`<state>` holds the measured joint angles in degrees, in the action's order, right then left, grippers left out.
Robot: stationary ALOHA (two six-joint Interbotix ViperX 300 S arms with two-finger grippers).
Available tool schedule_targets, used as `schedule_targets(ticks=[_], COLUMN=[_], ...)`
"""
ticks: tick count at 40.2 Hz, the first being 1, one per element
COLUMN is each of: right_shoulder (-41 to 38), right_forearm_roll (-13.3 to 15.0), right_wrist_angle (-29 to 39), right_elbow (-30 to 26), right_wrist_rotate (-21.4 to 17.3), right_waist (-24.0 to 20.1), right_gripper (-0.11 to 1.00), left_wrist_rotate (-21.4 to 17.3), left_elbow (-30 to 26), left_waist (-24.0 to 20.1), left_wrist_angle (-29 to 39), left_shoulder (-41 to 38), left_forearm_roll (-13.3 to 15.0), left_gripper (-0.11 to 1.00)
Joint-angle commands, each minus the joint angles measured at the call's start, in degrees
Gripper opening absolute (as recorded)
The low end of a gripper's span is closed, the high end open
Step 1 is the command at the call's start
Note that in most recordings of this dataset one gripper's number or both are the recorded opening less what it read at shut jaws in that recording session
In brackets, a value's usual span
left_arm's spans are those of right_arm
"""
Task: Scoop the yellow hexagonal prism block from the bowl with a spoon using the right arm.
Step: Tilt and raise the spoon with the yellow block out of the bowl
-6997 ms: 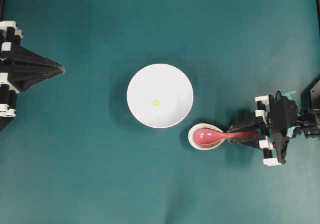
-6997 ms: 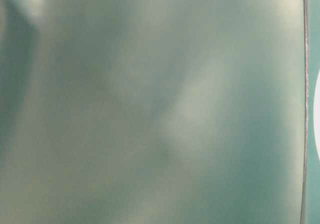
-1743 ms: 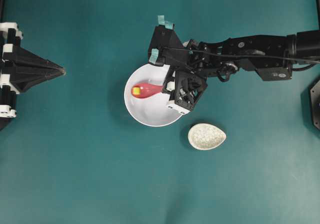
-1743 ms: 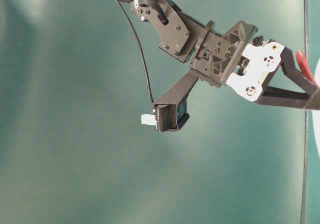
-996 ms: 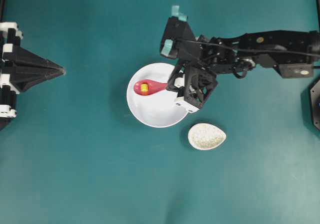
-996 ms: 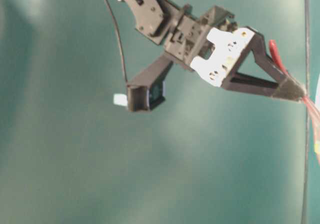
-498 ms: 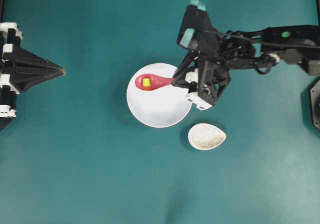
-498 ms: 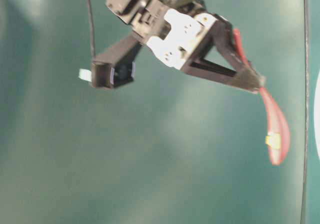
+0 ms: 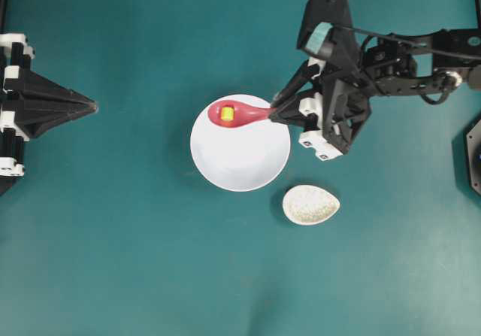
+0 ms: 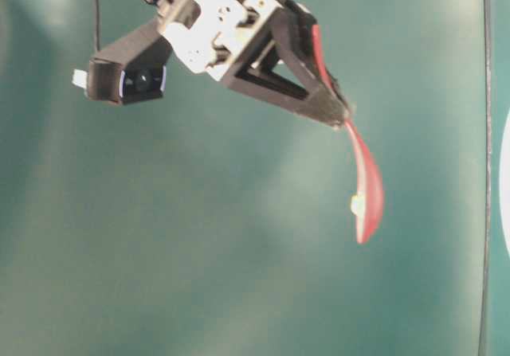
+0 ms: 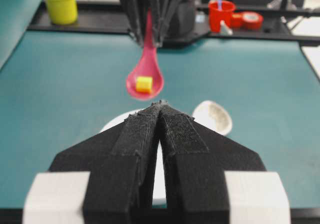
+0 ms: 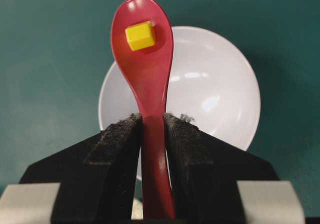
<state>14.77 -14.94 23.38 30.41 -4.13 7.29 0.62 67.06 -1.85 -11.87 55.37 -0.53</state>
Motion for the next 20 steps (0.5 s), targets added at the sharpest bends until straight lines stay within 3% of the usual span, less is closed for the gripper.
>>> schedule_targets(ticks=[1,20], right_shoulder=[2.3,3.3], right_forearm_roll=[-0.2,-0.1], right_wrist_angle=[0.4,0.2], right_elbow=[-0.4,0.2], right_wrist_rotate=[0.0,0.1], right_waist=[-0.1,-0.1], right_gripper=[0.23,0.23], left_wrist_rotate=[0.0,0.1], left_elbow=[-1.3,-1.3], left_waist=[-0.1,-0.1], left_wrist_angle=[-0.3,-0.3], left_shoulder=[-0.4,-0.4], left_forearm_roll=[-0.2,-0.2], left_gripper=[-0.01,-0.01])
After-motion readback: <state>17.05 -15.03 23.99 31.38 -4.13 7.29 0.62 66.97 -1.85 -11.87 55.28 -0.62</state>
